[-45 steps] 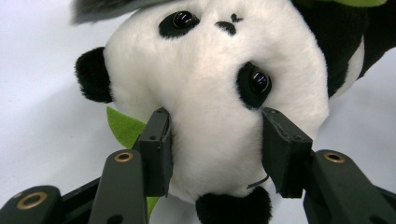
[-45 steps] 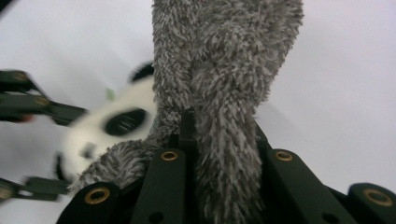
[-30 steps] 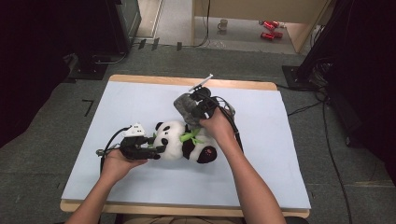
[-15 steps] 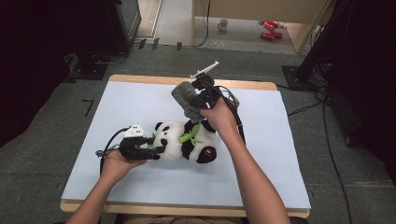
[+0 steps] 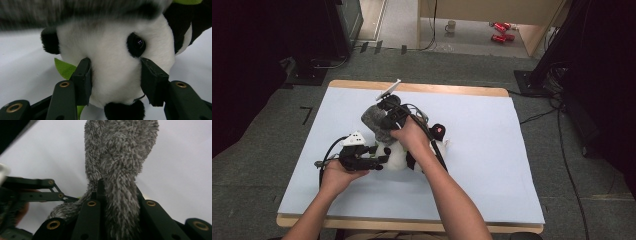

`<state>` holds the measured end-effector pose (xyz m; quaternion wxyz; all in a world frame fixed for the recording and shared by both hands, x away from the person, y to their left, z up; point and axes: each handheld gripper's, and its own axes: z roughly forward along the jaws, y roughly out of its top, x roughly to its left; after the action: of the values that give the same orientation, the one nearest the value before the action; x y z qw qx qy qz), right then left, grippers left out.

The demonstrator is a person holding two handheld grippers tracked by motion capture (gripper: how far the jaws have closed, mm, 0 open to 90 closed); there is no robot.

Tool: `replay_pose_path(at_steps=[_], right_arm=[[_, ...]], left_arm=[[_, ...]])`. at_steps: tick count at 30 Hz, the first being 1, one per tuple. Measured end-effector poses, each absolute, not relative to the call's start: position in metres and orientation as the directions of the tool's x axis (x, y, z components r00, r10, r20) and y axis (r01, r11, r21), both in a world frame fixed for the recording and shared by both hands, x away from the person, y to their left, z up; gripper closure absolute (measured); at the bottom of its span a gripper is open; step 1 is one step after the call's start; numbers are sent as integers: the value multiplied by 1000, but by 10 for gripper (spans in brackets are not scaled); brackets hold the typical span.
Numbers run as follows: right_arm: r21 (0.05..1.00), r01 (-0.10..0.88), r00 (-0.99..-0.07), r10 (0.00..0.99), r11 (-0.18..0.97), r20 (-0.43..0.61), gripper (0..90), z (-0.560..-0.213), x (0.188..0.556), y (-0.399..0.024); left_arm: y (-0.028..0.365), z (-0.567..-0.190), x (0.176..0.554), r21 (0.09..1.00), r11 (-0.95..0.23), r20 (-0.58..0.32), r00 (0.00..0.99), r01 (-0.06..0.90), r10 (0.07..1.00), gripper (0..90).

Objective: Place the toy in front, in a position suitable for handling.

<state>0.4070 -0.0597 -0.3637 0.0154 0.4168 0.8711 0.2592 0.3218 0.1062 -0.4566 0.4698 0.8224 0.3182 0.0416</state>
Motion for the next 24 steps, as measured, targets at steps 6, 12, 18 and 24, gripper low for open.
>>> replay_pose_path(at_steps=[6, 12, 18, 24], right_arm=[[466, 734, -632, 748, 494, 202, 778, -384, 409, -71], [475, 759, -587, 785, 446, 201, 780, -383, 411, -103], [464, 797, -523, 827, 387, 208, 781, -385, 414, -147], [496, 773, -531, 831, 396, 164, 781, -380, 411, -158]], left_arm=[[108, -458, 324, 796, -357, -236, 794, 488, 560, 485], [104, -457, 325, 795, -366, -215, 788, 484, 577, 531], [103, -456, 333, 795, -355, -233, 789, 491, 569, 564], [105, -456, 338, 793, -353, -248, 792, 497, 558, 577]])
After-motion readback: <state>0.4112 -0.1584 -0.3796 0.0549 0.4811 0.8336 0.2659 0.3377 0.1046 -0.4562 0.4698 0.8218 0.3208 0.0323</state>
